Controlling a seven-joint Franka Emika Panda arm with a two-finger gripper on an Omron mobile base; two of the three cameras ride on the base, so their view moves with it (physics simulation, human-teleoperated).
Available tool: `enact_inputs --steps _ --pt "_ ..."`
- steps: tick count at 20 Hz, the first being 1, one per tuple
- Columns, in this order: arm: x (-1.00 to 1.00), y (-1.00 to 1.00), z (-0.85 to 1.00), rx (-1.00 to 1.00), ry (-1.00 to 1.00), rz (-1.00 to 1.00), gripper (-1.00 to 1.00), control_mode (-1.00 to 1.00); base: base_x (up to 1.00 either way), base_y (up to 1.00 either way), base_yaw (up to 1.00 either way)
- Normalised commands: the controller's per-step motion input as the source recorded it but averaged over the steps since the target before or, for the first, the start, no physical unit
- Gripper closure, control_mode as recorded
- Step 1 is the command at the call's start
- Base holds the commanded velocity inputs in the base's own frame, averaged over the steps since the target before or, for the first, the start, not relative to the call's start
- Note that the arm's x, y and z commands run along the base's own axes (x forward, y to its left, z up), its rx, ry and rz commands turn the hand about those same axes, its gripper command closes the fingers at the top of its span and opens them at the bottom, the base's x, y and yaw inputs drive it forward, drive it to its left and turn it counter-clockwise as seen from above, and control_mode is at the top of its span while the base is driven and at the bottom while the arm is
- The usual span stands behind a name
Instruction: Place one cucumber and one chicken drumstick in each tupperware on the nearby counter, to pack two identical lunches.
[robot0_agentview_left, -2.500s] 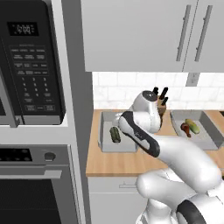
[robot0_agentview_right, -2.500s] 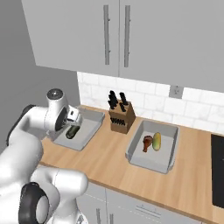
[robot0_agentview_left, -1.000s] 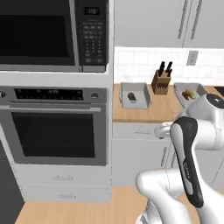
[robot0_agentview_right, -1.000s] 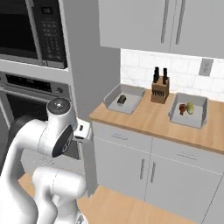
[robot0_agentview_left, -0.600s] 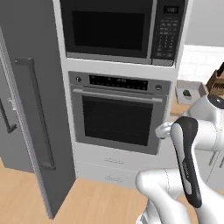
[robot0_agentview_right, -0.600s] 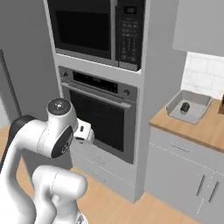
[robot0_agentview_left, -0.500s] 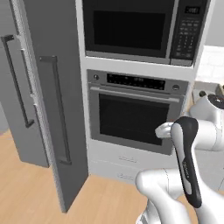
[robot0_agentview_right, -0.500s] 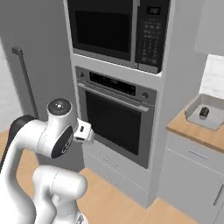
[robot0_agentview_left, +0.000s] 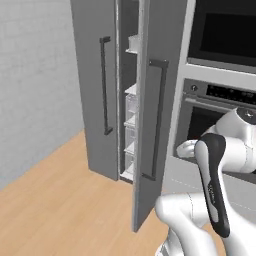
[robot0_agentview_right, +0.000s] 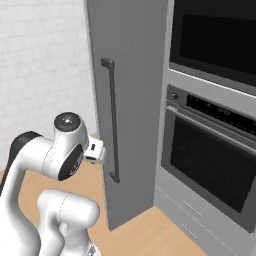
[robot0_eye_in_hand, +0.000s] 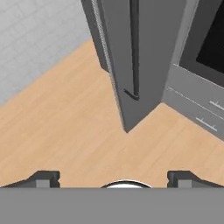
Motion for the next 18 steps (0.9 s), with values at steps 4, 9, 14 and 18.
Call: enact_inputs --steps 4,9,14,18 --pt "0.00 0.00 0.00 0.00 0.00 0.00 -1.00 1.00 0.49 1.00 0.25" --pt "0.00 0.00 0.00 0.00 0.00 0.00 -1.00 1.00 0.83 1.00 0.13" --pt "0.00 0.00 0.00 0.00 0.00 0.00 -1.00 1.00 0.88 1.00 -0.23" --pt "0.00 0.00 0.00 0.00 0.00 0.00 -1.00 1.00 0.88 0.93 -0.62"
